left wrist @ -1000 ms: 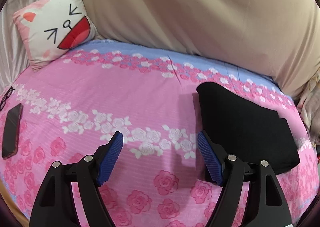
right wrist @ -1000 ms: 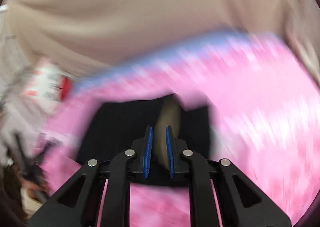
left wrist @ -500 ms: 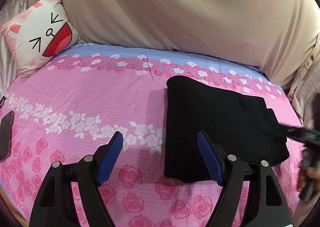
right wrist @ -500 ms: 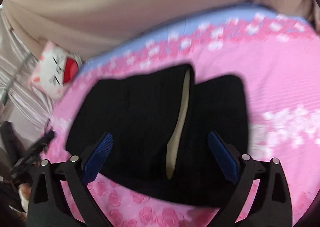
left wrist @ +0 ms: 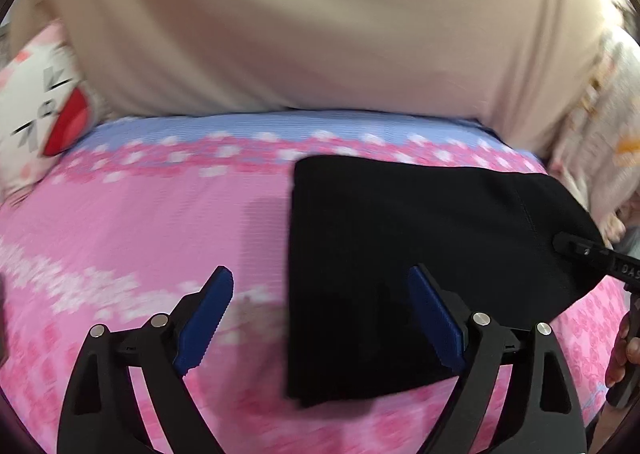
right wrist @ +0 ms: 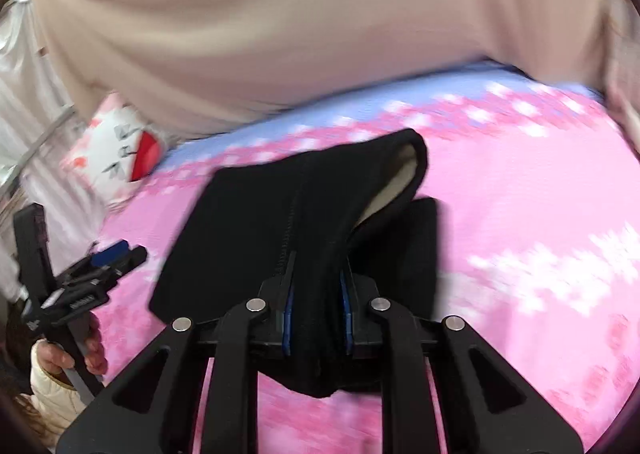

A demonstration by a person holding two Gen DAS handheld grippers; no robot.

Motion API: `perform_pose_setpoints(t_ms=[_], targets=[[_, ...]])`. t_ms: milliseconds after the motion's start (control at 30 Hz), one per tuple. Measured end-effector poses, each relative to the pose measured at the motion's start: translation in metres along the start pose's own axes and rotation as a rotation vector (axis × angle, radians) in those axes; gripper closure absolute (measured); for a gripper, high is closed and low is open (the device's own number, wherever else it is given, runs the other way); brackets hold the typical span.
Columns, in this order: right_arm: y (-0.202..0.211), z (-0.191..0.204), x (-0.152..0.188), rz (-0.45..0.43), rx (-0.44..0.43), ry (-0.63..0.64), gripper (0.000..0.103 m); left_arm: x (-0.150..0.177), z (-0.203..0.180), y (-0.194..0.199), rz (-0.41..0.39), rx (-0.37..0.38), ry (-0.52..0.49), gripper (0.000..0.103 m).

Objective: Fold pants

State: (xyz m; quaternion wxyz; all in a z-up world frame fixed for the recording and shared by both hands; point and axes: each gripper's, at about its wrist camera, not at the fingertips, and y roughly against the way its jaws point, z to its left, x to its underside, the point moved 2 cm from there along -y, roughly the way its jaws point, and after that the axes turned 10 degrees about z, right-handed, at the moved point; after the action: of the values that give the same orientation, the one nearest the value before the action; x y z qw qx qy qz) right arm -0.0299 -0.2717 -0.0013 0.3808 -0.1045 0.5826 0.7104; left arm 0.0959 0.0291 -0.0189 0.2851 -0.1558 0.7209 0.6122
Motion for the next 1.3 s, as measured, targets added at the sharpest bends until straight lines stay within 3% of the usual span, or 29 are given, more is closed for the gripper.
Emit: perform_pose_setpoints(t_ms=[100, 200, 267, 367, 433, 500, 600, 733, 833, 867, 933, 1000, 1067, 1100, 1133, 1167, 1300], targets=[[-0.024, -0.044, 0.023, 0.078, 0.015, -0.108, 0.086, 0.003, -0.034, -0.045, 0.096, 0.054, -0.06, 0.017], [-0.026, -0.051, 0.028, 0.054, -0.043, -0.146, 0.086, 0.014, -0.055, -0.069, 0.072, -0.112, -0.134, 0.013], [-0.021, -0.044, 0.024, 0.042, -0.028, -0.127, 0.085, 0.012, -0.062, -0.06, 0.057, -0.142, -0.134, 0.015], [-0.015, -0.043, 0.021, 0.022, -0.056, -0.128, 0.083, 0.003, -0.071, -0.035, 0.003, -0.027, -0.125, 0.015], [-0.016, -0.053, 0.022, 0.022, -0.028, -0.149, 0.068, -0.003, -0.087, -0.031, -0.008, 0.028, -0.159, 0.014], [-0.008, -0.065, 0.025, -0.008, -0.024, -0.214, 0.062, -0.005, -0.1, -0.045, 0.02, 0.045, -0.193, 0.013], [0.019, -0.061, 0.027, -0.088, -0.017, -0.201, 0.062, -0.001, -0.114, -0.087, 0.139, 0.048, -0.223, 0.013], [0.029, -0.023, 0.009, -0.106, -0.035, -0.064, 0.063, 0.002, -0.117, -0.094, 0.116, 0.016, -0.226, 0.01], [-0.004, 0.0, -0.023, -0.049, -0.017, 0.058, 0.064, -0.004, -0.115, -0.094, 0.126, 0.022, -0.216, 0.01], [-0.034, -0.005, -0.035, 0.024, 0.032, 0.088, 0.064, -0.007, -0.113, -0.093, 0.126, 0.027, -0.213, 0.01], [-0.083, -0.034, -0.055, 0.117, 0.109, 0.067, 0.081, -0.014, -0.11, -0.093, 0.111, 0.025, -0.218, 0.011], [-0.072, -0.053, -0.069, 0.078, 0.105, -0.031, 0.08, -0.025, -0.102, -0.089, 0.1, 0.004, -0.216, 0.011], [-0.039, -0.058, -0.07, -0.003, 0.138, -0.062, 0.072, -0.037, -0.082, -0.069, 0.065, 0.004, -0.172, 0.011], [-0.019, -0.06, -0.063, -0.037, 0.122, -0.067, 0.057, -0.04, -0.07, -0.058, 0.052, 0.016, -0.148, 0.011], [-0.004, -0.062, -0.051, -0.053, 0.103, -0.067, 0.03, -0.039, -0.053, -0.046, 0.049, 0.033, -0.123, 0.011], [0.013, -0.064, -0.031, -0.07, 0.089, -0.058, 0.019, -0.035, -0.04, -0.039, 0.054, 0.05, -0.108, 0.011], [0.026, -0.062, 0.047, 0.014, 0.145, 0.021, 0.017, 0.002, 0.011, -0.031, 0.121, 0.079, -0.014, 0.011]])
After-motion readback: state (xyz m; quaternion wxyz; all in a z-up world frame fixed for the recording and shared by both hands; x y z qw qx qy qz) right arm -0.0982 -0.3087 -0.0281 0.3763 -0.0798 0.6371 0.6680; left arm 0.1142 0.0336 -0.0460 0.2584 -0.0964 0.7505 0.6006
